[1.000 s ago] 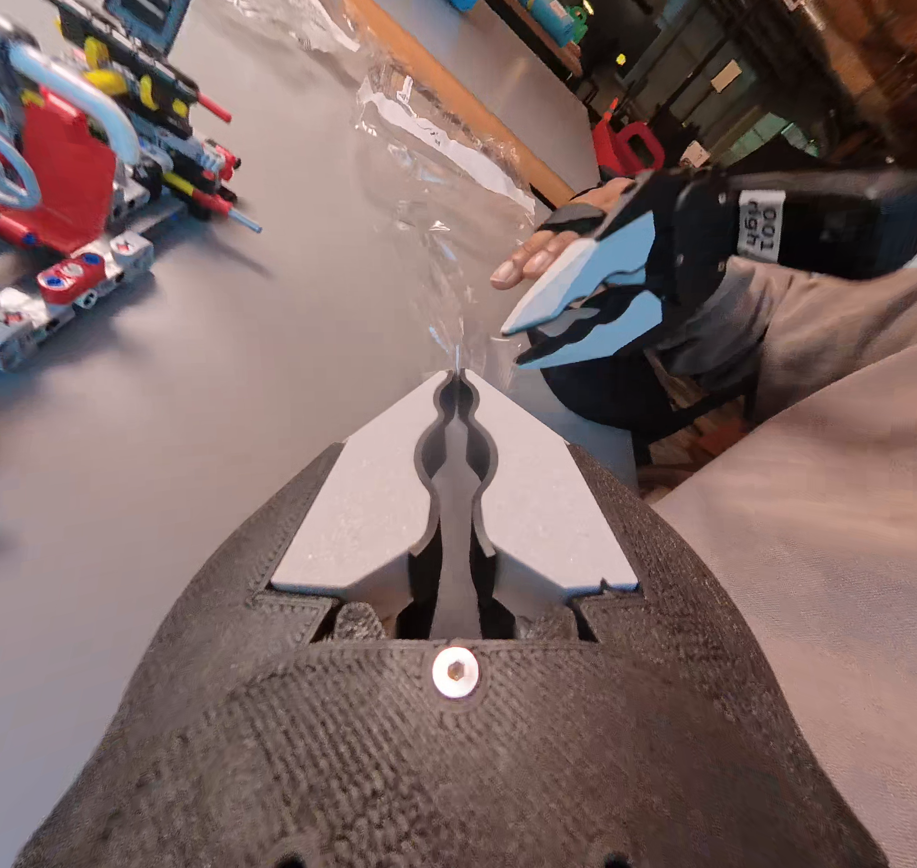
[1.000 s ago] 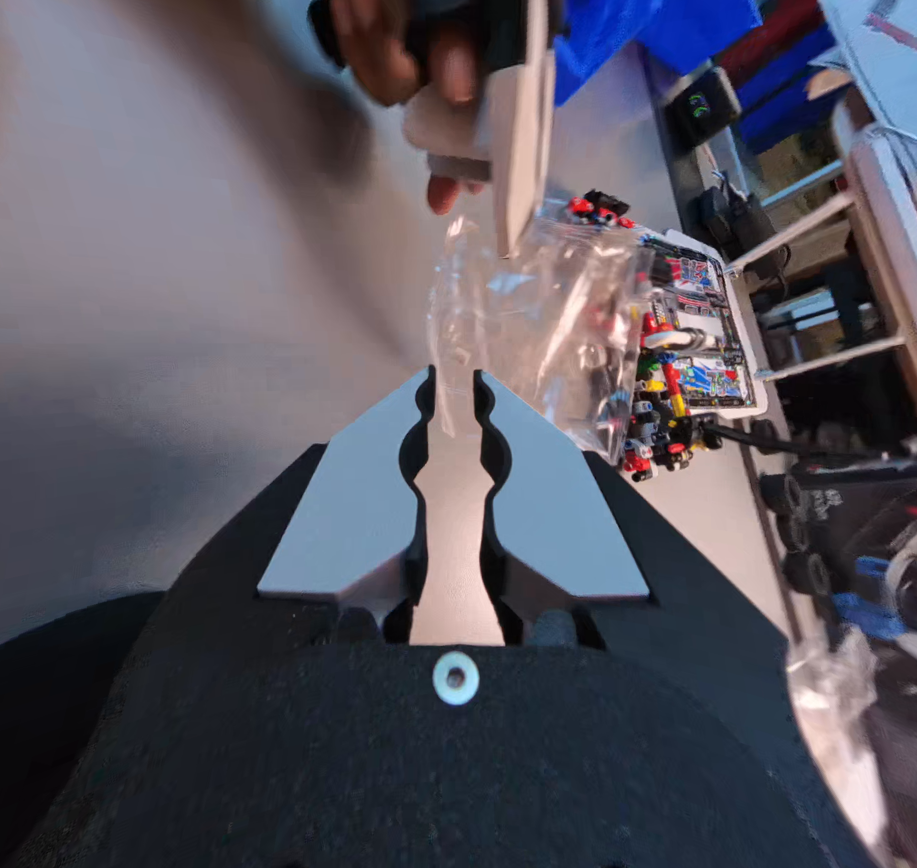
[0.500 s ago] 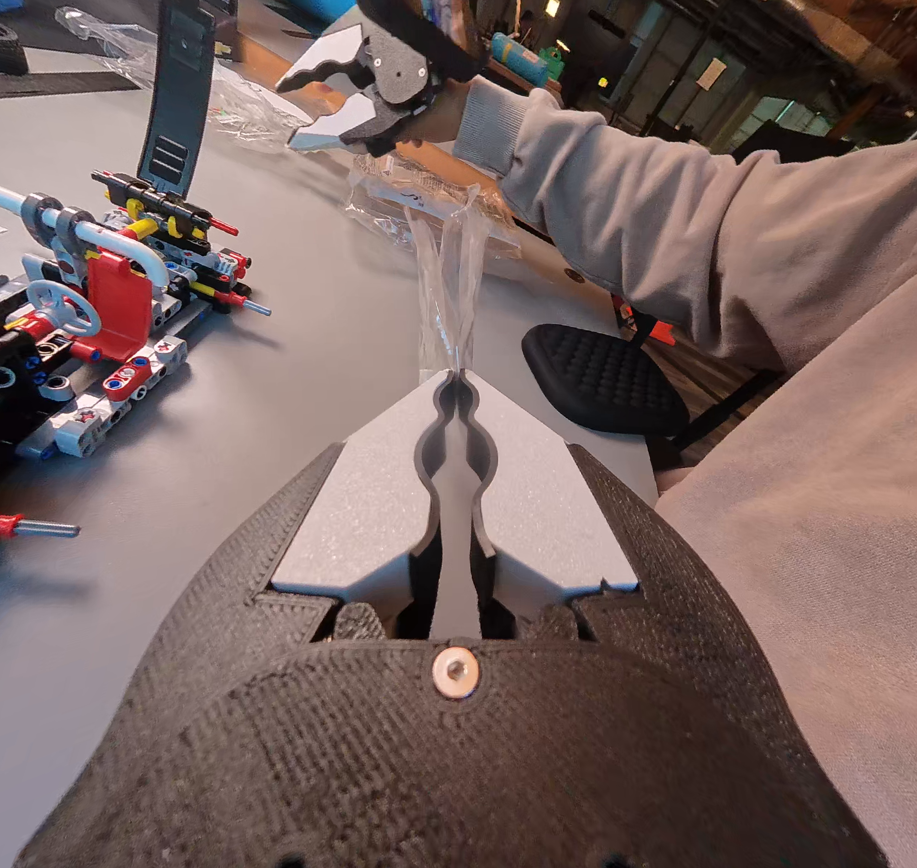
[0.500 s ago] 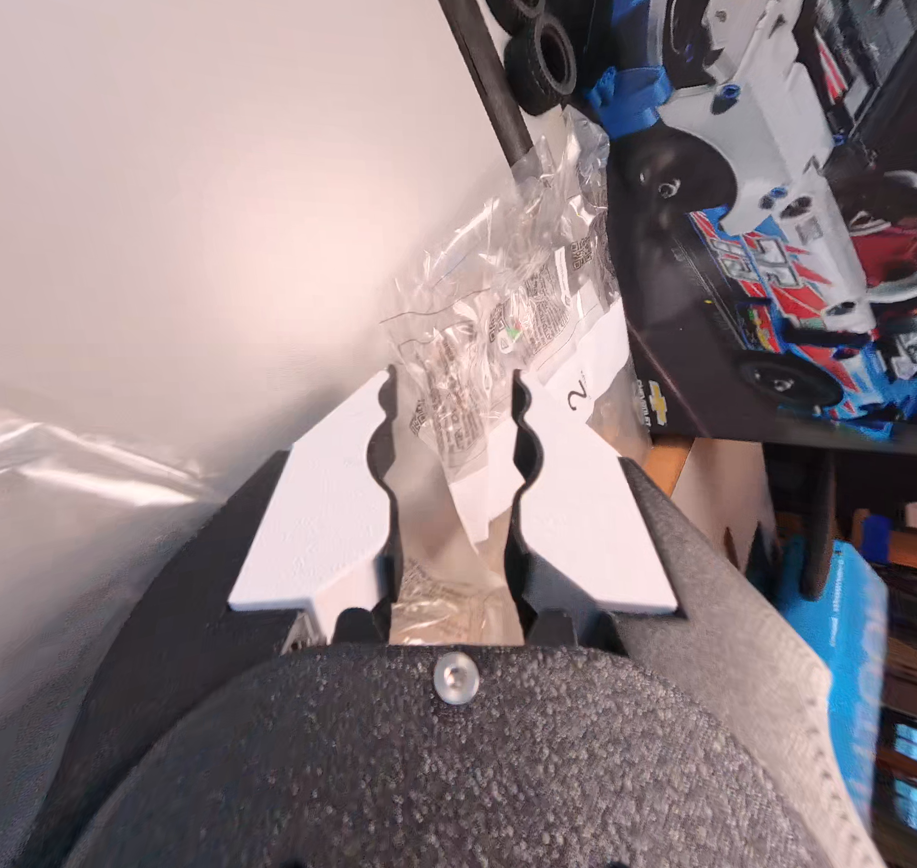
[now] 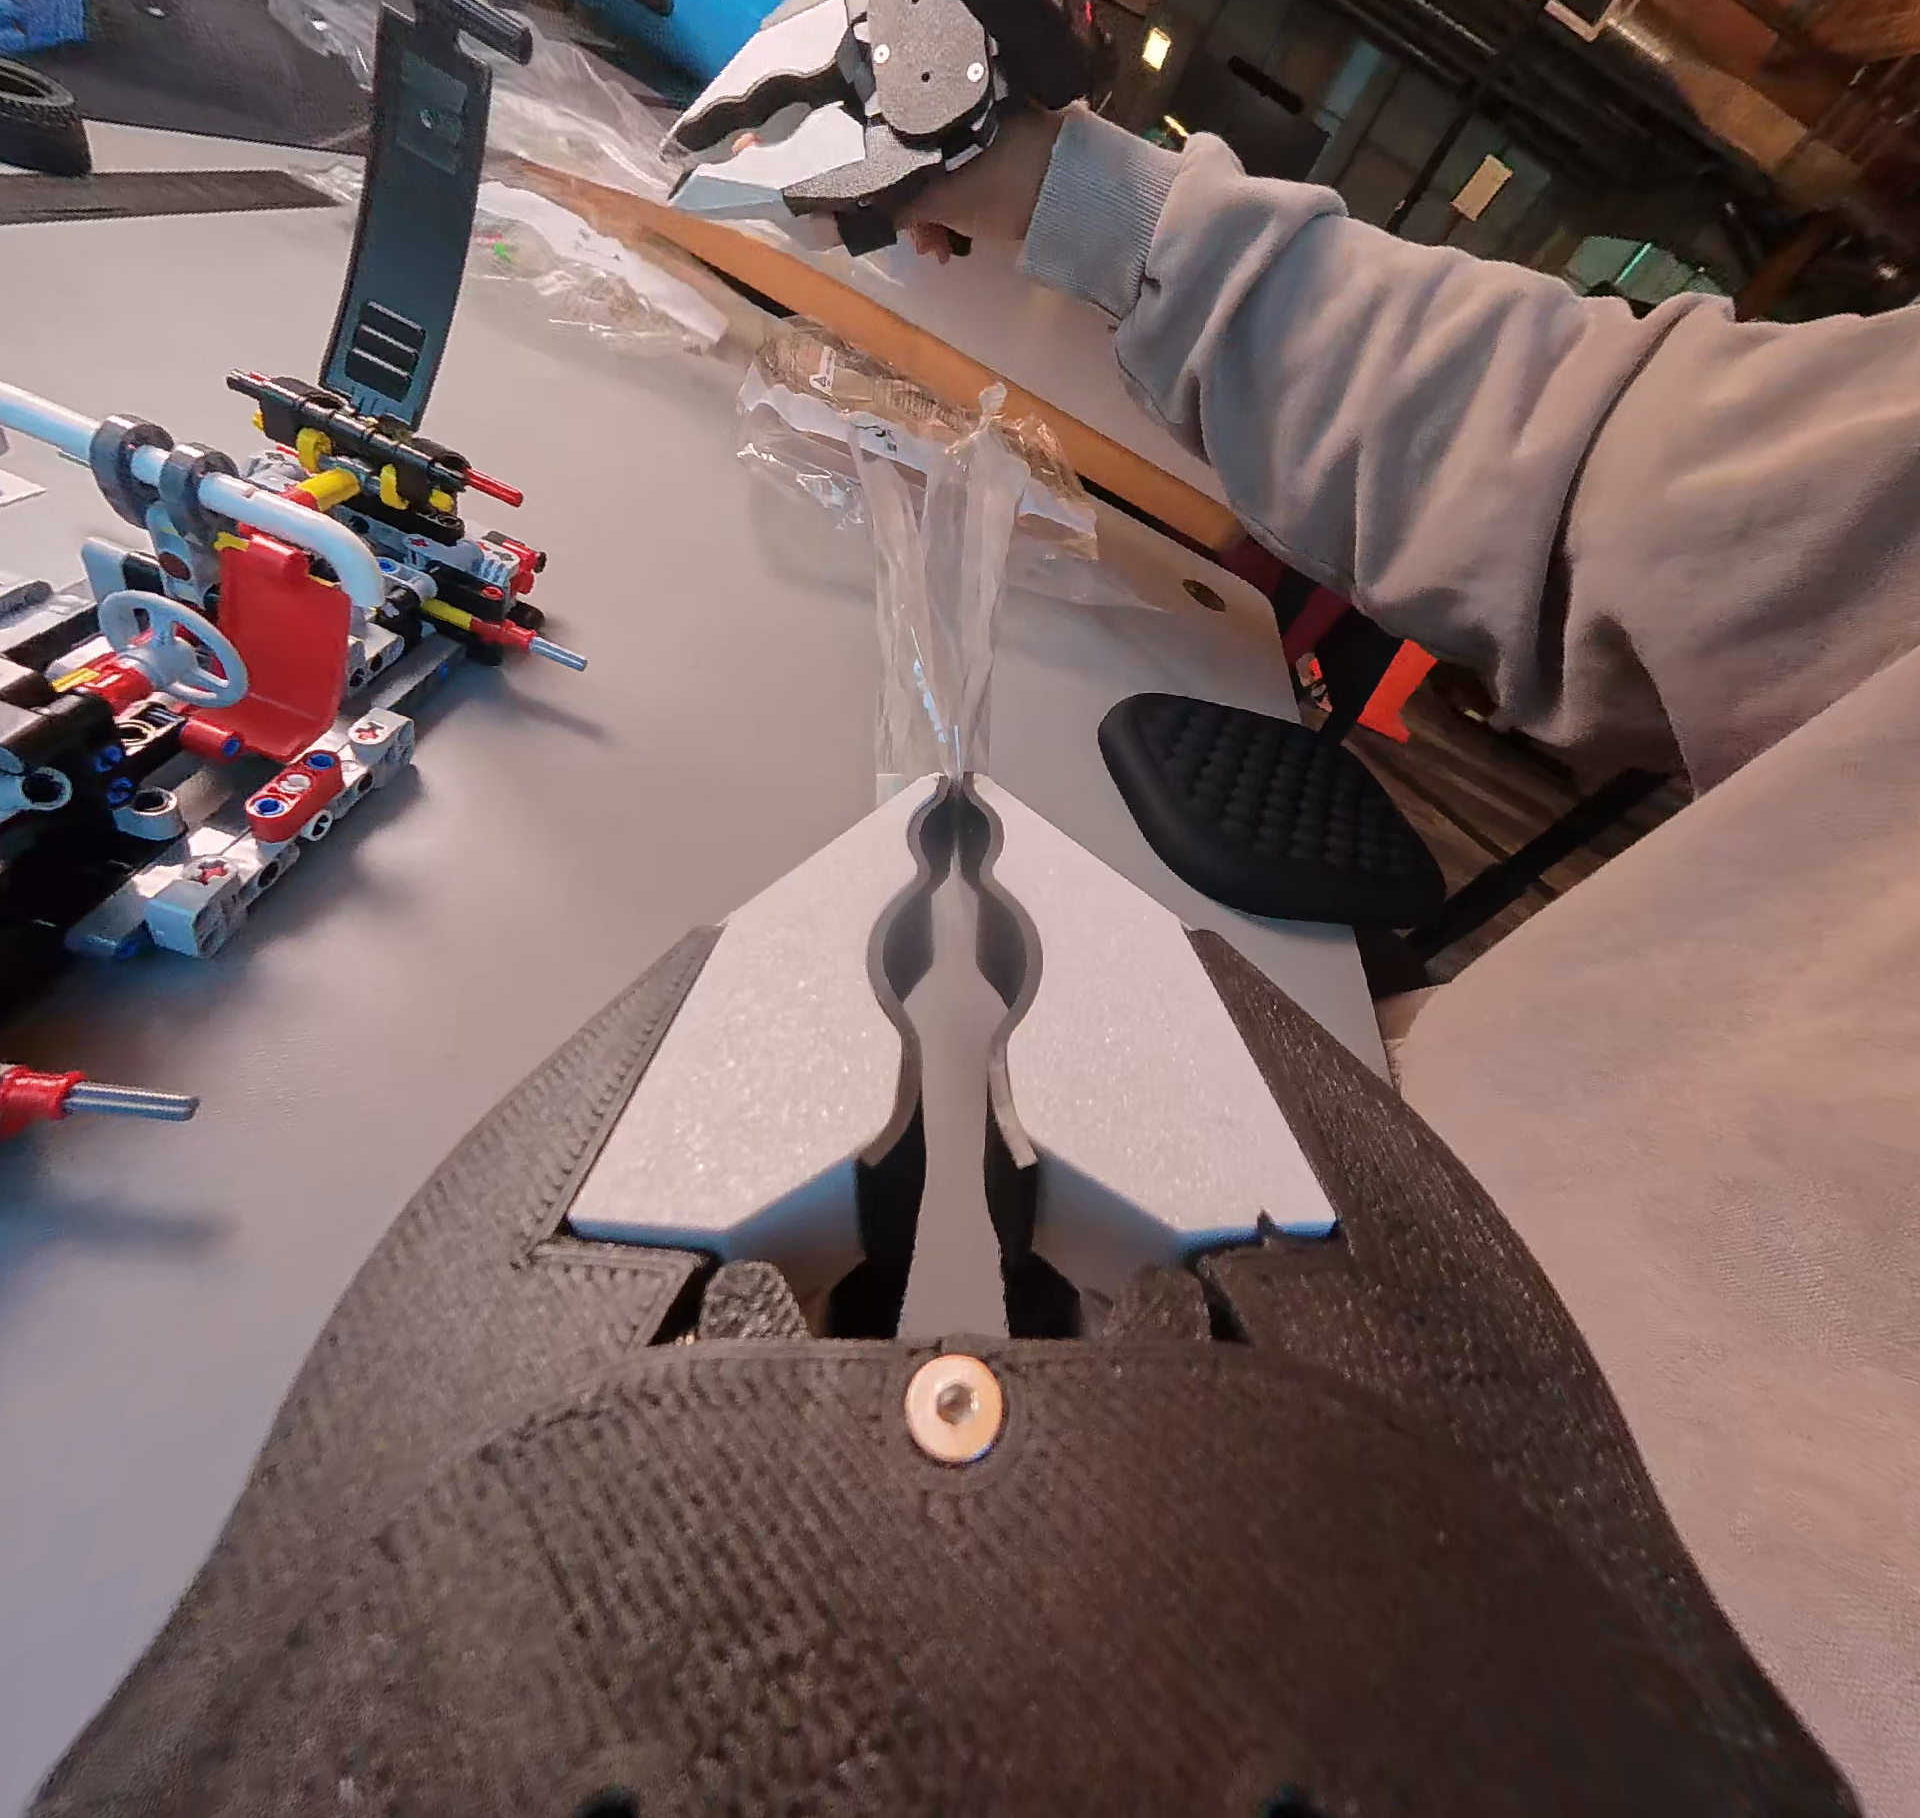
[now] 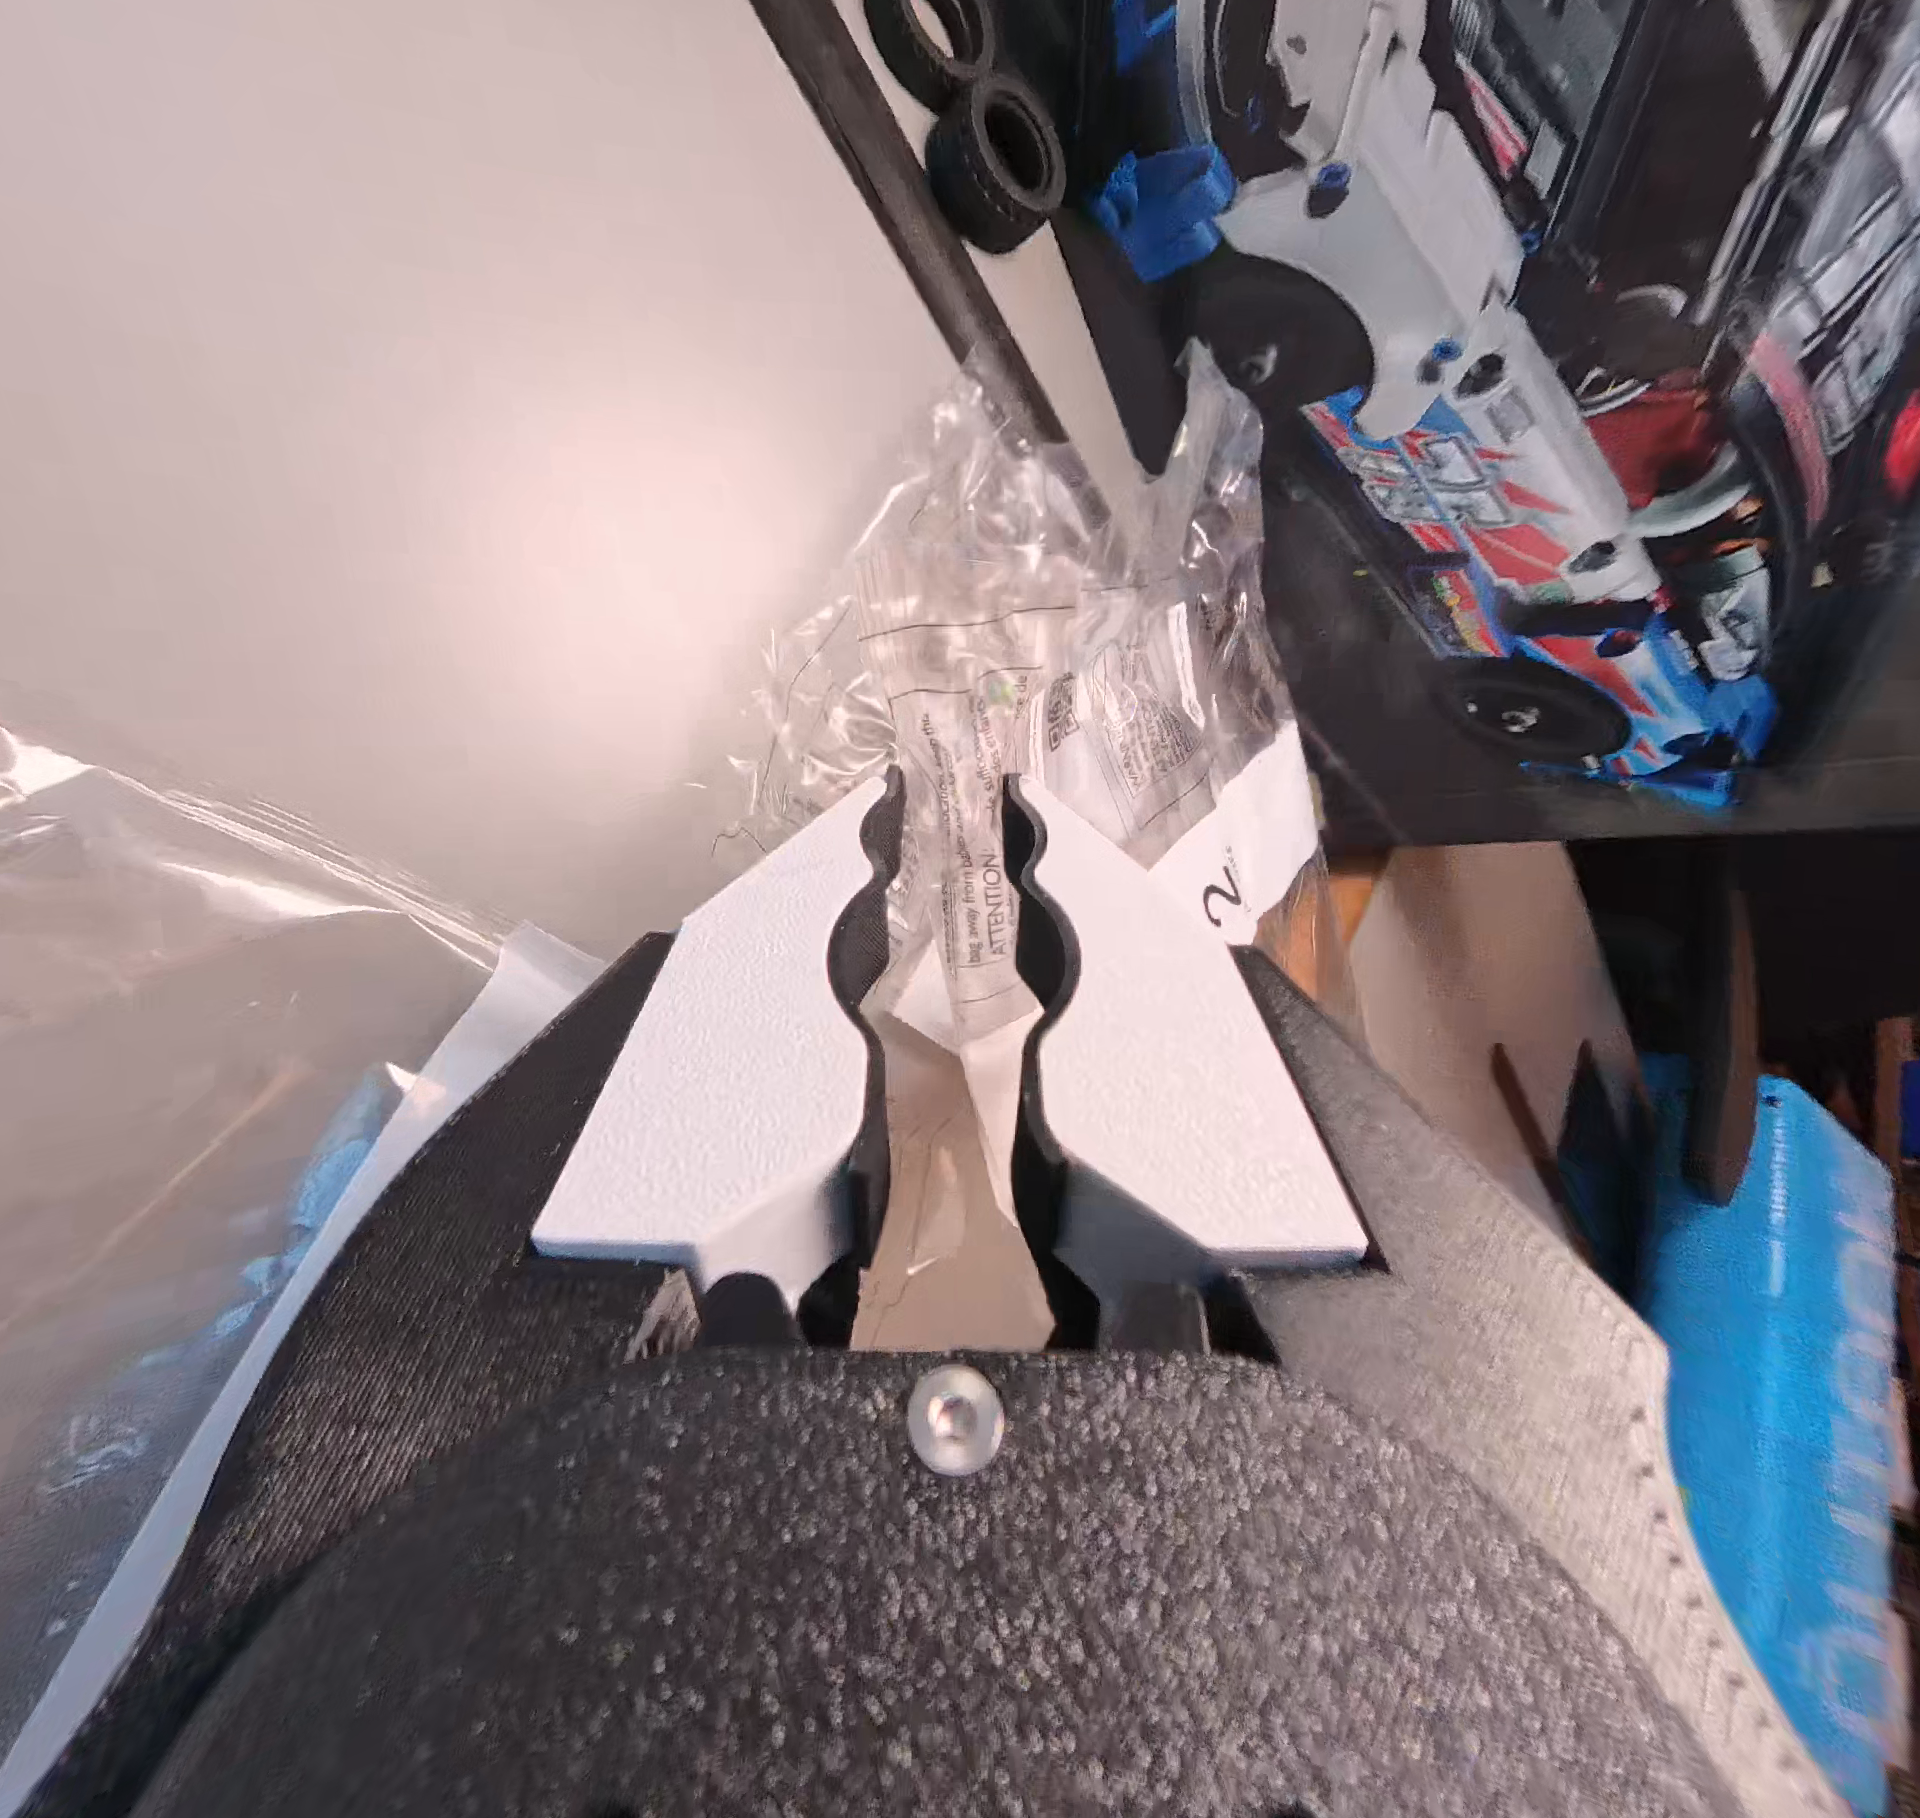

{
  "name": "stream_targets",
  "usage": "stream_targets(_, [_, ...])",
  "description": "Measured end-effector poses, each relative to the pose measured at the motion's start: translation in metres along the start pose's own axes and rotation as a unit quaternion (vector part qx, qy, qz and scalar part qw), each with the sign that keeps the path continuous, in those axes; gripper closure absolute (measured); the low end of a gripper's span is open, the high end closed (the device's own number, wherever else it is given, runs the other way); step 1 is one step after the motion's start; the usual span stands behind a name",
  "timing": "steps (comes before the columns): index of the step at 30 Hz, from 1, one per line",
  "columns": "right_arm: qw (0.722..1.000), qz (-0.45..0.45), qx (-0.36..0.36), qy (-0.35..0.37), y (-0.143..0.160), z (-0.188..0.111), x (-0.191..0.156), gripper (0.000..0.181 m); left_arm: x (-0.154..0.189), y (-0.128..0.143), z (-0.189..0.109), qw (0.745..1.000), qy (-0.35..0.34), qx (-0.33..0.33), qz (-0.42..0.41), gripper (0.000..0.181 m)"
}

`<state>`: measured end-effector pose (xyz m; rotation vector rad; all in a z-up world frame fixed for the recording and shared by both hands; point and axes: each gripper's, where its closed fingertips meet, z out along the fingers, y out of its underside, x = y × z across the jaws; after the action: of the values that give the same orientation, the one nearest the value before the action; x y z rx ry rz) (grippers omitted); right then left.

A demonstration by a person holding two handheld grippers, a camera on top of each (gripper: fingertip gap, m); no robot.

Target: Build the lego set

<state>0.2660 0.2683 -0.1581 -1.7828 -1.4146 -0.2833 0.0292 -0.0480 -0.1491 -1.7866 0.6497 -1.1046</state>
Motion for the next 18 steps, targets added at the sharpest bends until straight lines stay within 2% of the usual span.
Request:
stream_targets(2, [1.0, 0.021, -0.007, -0.021, 0.01, 0.009, -0.006, 0.156, 0.001, 0.001, 0.0, 1.0, -0.003, -0.002, 0.005, 0.181])
stream_targets(4, [0.999, 0.029, -0.005, -0.022, 0.014, 0.015, -0.007, 0.156, 0.001, 0.001, -0.002, 1.0, -0.005, -0.001, 0.007, 0.181])
stream_targets(7, [1.0, 0.006, -0.011, 0.004, 0.015, 0.017, 0.001, 0.179, -0.002, 0.0, -0.003, 1.0, -0.01, 0.002, 0.006, 0.181])
stream_targets(9, [0.999, -0.016, -0.003, 0.036, 0.01, 0.01, 0.013, 0.181, -0.005, -0.001, -0.004, 1.0, -0.014, 0.005, 0.005, 0.181])
stream_targets(11, [0.995, -0.029, 0.036, 0.086, -0.009, -0.015, 0.033, 0.181, -0.007, -0.004, -0.006, 1.0, -0.018, 0.014, 0.002, 0.181])
stream_targets(13, [0.989, -0.043, 0.102, 0.103, -0.04, -0.057, 0.034, 0.181, -0.008, -0.015, -0.012, 0.999, -0.024, 0.036, 0.005, 0.181])
stream_targets(15, [0.981, -0.082, 0.158, 0.079, -0.069, -0.107, 0.008, 0.181, -0.005, -0.031, -0.022, 0.998, -0.023, 0.061, 0.01, 0.181])
stream_targets(18, [0.965, -0.14, 0.223, 0.01, -0.096, -0.176, -0.065, 0.181, 0.008, -0.059, -0.043, 0.996, -0.002, 0.089, 0.031, 0.181])
